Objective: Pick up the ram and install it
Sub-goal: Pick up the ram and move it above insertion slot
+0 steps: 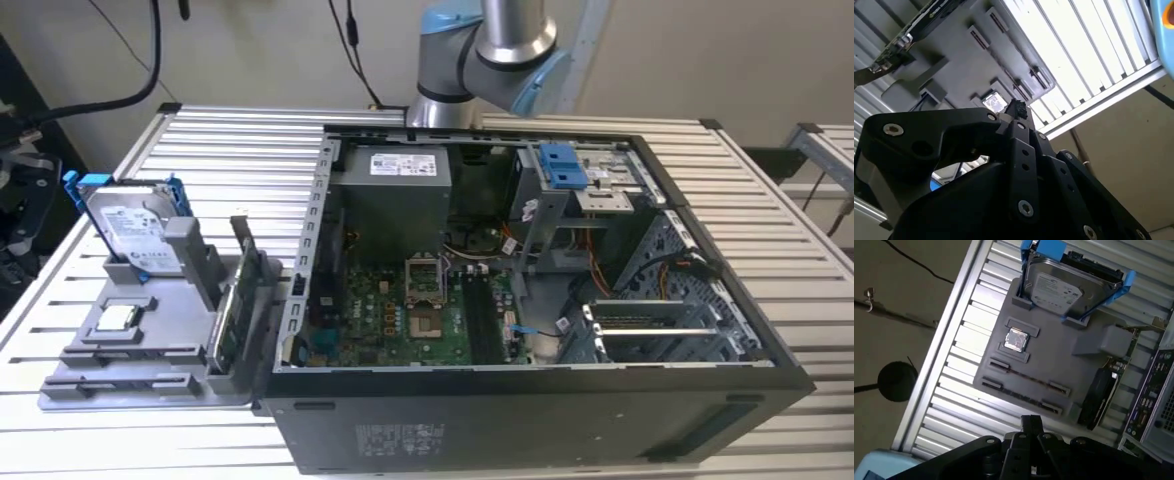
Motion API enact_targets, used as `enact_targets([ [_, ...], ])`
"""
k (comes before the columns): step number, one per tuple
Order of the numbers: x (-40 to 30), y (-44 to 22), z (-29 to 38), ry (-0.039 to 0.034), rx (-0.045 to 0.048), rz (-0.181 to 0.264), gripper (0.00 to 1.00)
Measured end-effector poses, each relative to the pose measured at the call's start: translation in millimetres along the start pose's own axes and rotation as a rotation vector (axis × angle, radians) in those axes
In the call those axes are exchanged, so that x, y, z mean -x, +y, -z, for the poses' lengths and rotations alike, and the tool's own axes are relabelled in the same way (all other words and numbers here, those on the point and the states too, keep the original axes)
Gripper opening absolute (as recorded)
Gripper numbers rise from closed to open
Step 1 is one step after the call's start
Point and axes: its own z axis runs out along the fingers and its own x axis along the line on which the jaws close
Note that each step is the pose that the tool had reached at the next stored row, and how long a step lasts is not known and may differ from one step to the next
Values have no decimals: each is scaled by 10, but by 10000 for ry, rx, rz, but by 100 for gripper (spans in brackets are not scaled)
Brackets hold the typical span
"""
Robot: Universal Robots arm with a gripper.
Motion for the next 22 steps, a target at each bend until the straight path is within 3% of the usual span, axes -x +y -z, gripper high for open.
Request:
enact_targets([
  [14, -3, 2, 0, 60, 1, 1184, 11],
  [22, -4, 2, 0, 77, 6, 1534, 11],
])
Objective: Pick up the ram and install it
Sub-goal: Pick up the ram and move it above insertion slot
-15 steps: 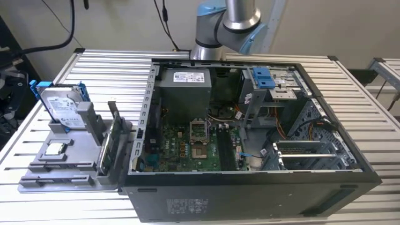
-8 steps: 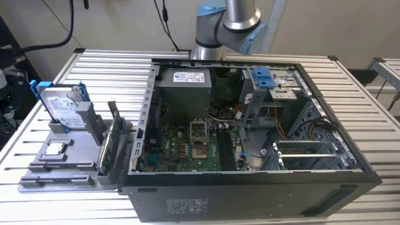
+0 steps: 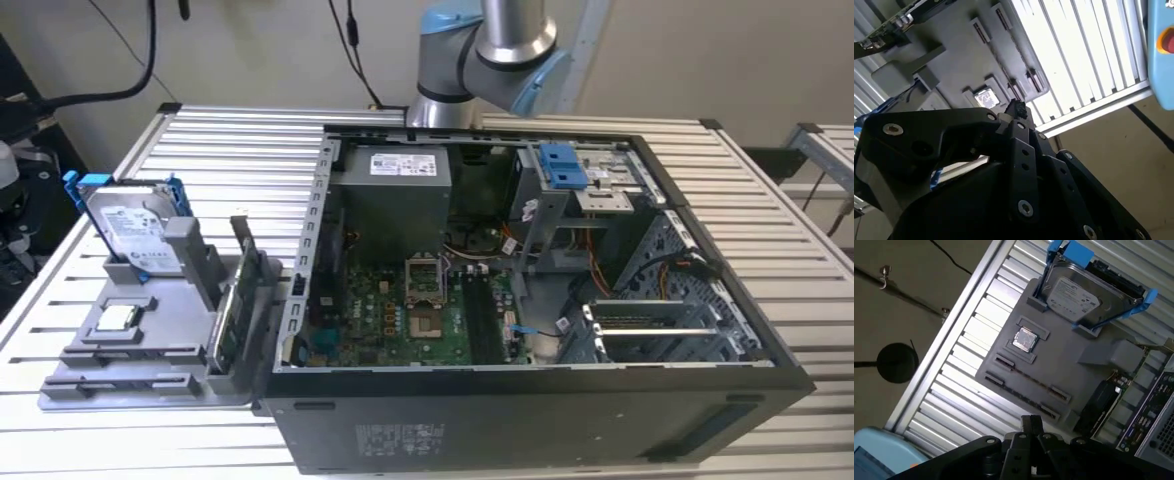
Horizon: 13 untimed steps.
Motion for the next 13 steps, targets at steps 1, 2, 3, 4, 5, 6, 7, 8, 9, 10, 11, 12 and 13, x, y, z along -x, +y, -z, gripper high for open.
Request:
enact_targets([
  [1, 0, 0, -1, 4, 1, 139, 11],
  [2, 0, 0, -2, 10, 2, 300, 11],
  [3, 0, 2, -2, 20, 1, 473, 11],
  [4, 0, 2, -1, 30, 1, 642, 11],
  [5, 0, 2, -1, 39, 1, 808, 11],
  [6, -1, 2, -1, 48, 2, 988, 11],
  [7, 0, 2, 0, 55, 4, 1165, 11],
  [8, 0, 1, 0, 62, 6, 1341, 11],
  [9, 0, 1, -1, 67, 8, 1510, 11],
  [10, 0, 1, -1, 73, 10, 1690, 11],
  [11, 0, 1, 0, 78, 11, 1869, 11],
  [12, 0, 1, -1, 83, 13, 2055, 11],
  [13, 0, 1, -1, 90, 16, 2232, 11],
])
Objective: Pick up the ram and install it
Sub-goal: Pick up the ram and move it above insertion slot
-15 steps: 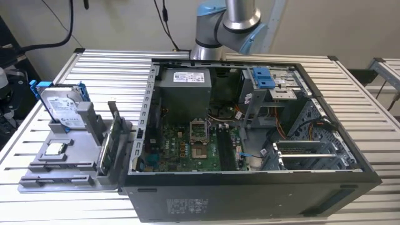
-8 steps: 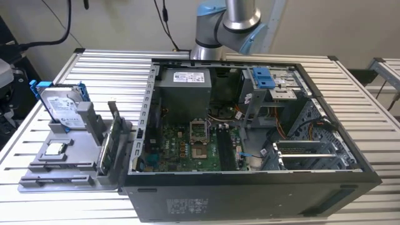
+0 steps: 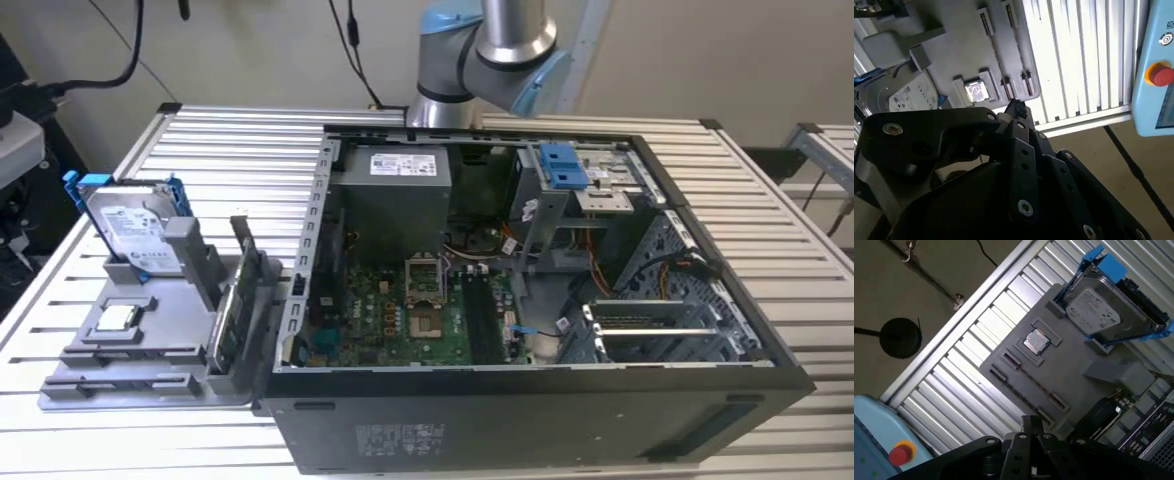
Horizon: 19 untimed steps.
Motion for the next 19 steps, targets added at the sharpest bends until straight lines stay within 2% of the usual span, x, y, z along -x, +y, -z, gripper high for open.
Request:
enact_targets([
  [19, 0, -1, 0, 94, 20, 3340, 11],
])
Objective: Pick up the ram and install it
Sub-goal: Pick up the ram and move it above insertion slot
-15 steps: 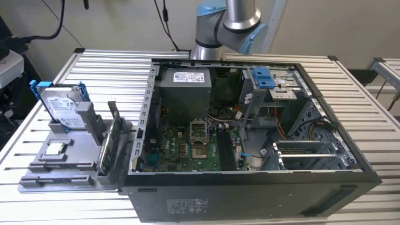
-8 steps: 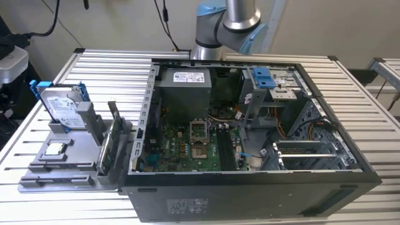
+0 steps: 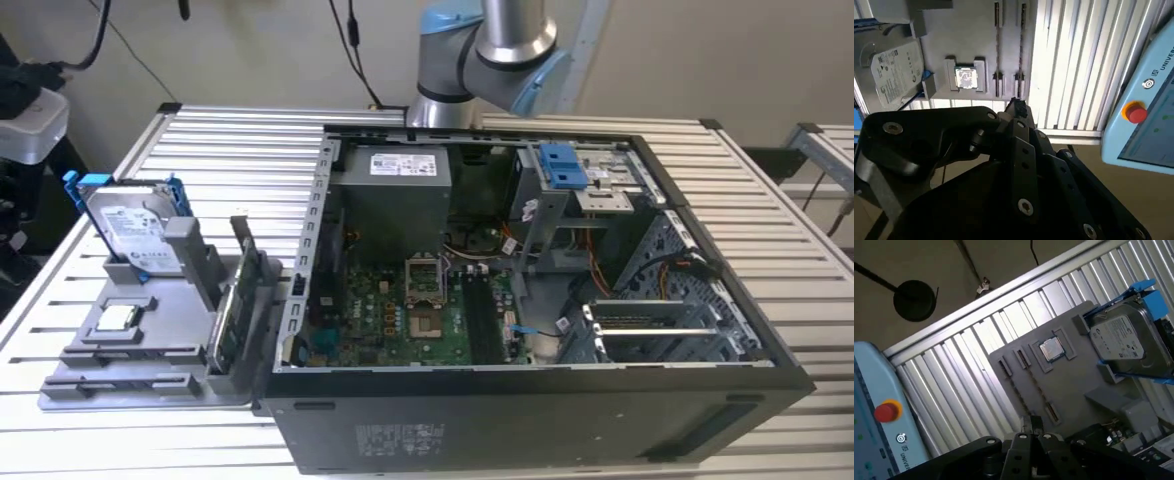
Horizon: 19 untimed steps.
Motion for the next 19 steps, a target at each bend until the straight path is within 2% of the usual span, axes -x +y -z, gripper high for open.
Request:
enact_targets([
  [10, 0, 1, 0, -36, -76, 1622, 11],
  [14, 0, 1, -3, -79, -115, 2242, 11],
  [19, 1, -1, -17, -118, -142, 2740, 11],
])
